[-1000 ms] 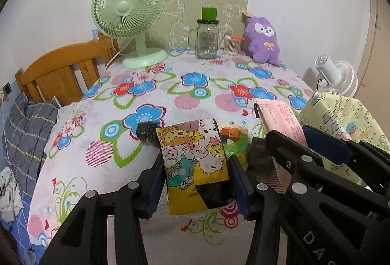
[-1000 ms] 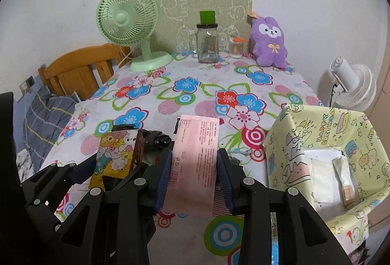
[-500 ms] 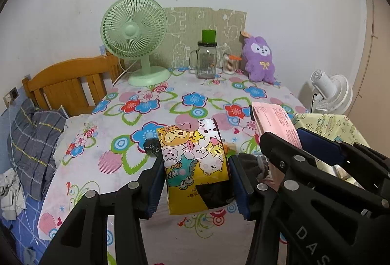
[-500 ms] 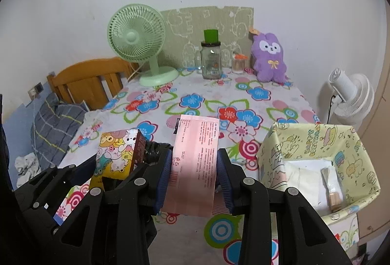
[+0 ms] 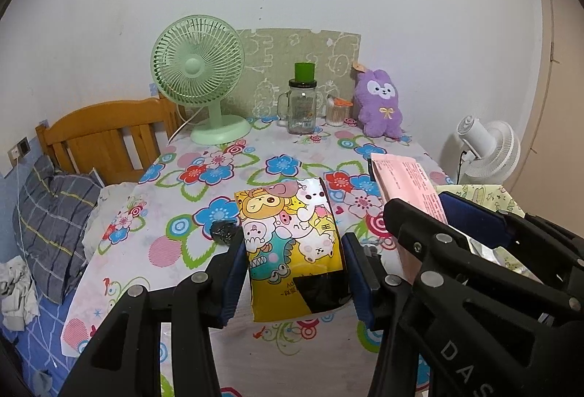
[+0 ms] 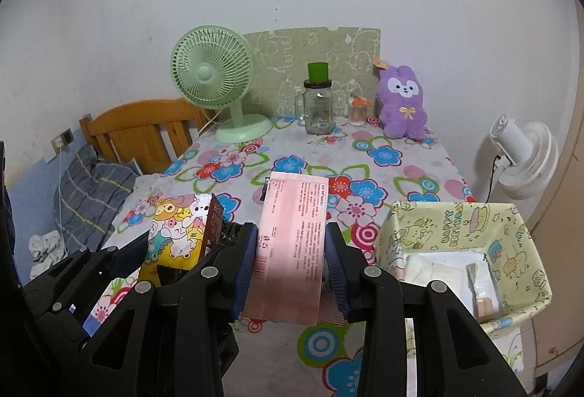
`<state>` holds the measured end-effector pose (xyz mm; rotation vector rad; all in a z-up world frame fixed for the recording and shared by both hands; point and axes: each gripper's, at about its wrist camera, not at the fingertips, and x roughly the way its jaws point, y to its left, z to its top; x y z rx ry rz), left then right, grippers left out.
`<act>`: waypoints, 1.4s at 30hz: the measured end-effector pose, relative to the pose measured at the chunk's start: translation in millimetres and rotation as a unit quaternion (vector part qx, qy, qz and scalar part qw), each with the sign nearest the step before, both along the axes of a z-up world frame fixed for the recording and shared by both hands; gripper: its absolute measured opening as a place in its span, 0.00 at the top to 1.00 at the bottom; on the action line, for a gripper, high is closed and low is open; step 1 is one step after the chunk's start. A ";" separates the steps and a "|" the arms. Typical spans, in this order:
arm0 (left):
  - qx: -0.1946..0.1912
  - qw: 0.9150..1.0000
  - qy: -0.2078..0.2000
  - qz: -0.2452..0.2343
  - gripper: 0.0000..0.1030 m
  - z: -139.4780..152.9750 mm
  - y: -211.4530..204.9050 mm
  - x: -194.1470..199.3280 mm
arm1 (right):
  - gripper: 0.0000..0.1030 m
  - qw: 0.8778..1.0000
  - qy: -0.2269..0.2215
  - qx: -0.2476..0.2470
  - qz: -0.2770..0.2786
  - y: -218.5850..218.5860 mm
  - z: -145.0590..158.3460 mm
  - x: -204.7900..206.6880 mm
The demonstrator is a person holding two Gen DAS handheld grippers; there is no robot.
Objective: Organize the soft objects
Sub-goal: 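Carry the cartoon pack in the left gripper and pink packet in the right over the gift box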
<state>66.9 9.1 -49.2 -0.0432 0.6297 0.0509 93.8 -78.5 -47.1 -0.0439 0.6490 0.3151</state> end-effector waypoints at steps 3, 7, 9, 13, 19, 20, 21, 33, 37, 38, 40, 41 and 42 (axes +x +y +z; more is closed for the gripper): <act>0.000 1.000 -0.002 -0.003 0.50 1.5 -5.0 -0.3 | 0.61 1.000 -0.002 0.000 -0.002 -5.3 2.2 -0.8; -0.001 1.000 -0.003 -0.007 0.50 2.9 -13.3 -0.1 | 0.61 1.000 -0.004 0.001 -0.004 -13.8 4.3 -1.4; -0.001 1.000 -0.004 -0.009 0.50 3.9 -18.4 0.4 | 0.61 1.000 -0.006 0.002 -0.006 -19.0 5.4 -1.6; -0.004 1.000 -0.006 -0.016 0.50 4.3 -27.9 2.6 | 0.61 1.000 -0.010 0.001 -0.011 -29.8 7.8 -2.0; -0.005 1.000 -0.009 -0.027 0.50 5.6 -44.8 6.2 | 0.61 1.000 -0.010 0.002 -0.020 -47.4 9.2 0.8; -0.004 1.000 -0.009 -0.029 0.50 5.8 -48.3 7.7 | 0.61 1.000 -0.011 0.002 -0.022 -50.3 9.3 1.6; -0.004 0.999 -0.009 -0.031 0.50 6.5 -51.0 8.7 | 0.61 1.000 -0.011 0.003 -0.025 -54.4 9.6 2.6; -0.003 0.999 -0.004 -0.054 0.50 3.9 -88.6 25.7 | 0.61 0.999 -0.012 0.004 -0.048 -93.1 7.8 14.8; -0.002 0.998 -0.005 -0.066 0.50 1.4 -102.5 31.6 | 0.60 0.998 -0.012 0.002 -0.056 -107.0 5.3 18.4; -0.002 0.998 -0.004 -0.069 0.50 0.4 -106.4 33.4 | 0.60 0.998 -0.013 0.001 -0.058 -110.1 4.6 18.6; -0.003 0.997 -0.002 -0.075 0.50 -1.3 -113.6 35.4 | 0.60 0.998 -0.012 0.000 -0.064 -116.8 2.7 19.4; -0.003 0.997 -0.002 -0.078 0.50 -2.1 -117.0 36.5 | 0.60 0.998 -0.011 0.000 -0.067 -120.6 1.6 20.5; -0.004 0.997 -0.002 -0.081 0.50 -3.1 -120.4 37.7 | 0.60 0.998 -0.011 -0.001 -0.069 -123.9 0.8 21.4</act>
